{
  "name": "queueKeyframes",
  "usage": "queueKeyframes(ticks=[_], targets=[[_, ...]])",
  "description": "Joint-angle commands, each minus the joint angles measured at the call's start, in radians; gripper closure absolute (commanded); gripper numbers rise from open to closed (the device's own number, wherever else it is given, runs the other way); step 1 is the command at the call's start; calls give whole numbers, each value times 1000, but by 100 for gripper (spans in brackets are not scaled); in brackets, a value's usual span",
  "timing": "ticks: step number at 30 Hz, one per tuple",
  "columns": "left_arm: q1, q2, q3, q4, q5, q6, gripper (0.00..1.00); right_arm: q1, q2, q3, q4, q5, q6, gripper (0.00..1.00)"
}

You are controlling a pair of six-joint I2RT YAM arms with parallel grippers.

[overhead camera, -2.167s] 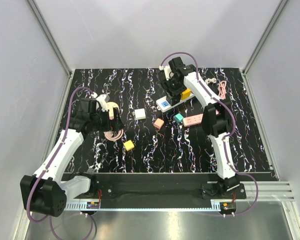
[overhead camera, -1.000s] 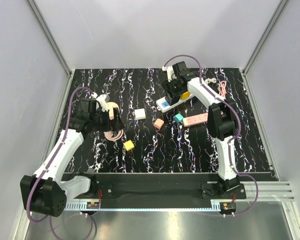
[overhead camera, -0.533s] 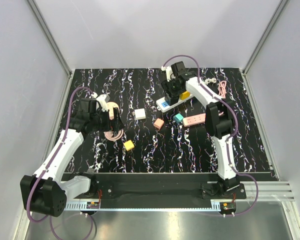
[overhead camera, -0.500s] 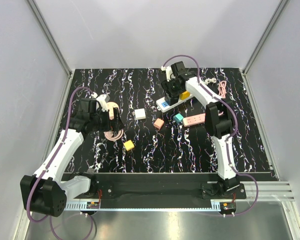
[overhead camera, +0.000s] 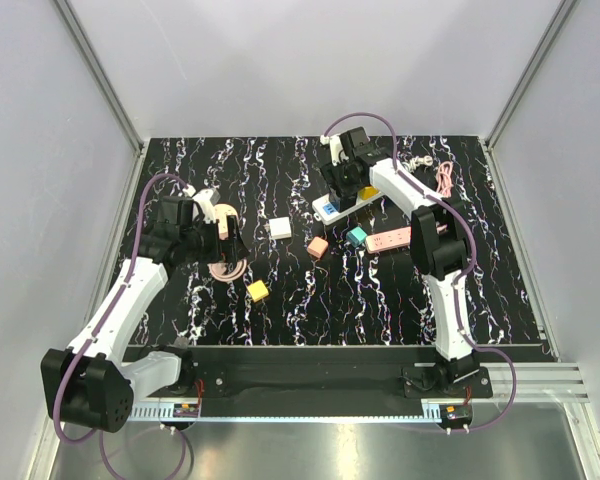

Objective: Insert the plug

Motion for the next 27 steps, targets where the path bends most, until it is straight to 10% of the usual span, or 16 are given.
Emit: queueKeyframes(ticks=[1,16,27], targets=[[-3,0,11,36,1,13,1,12,120,-74,-184,-5,34,98],[8,-25,42,7,-28,-77,1,13,64,506,-449,19,23,13],[24,33,80,-21,-163,-56,4,61,-123,352,-458,22,156,10]])
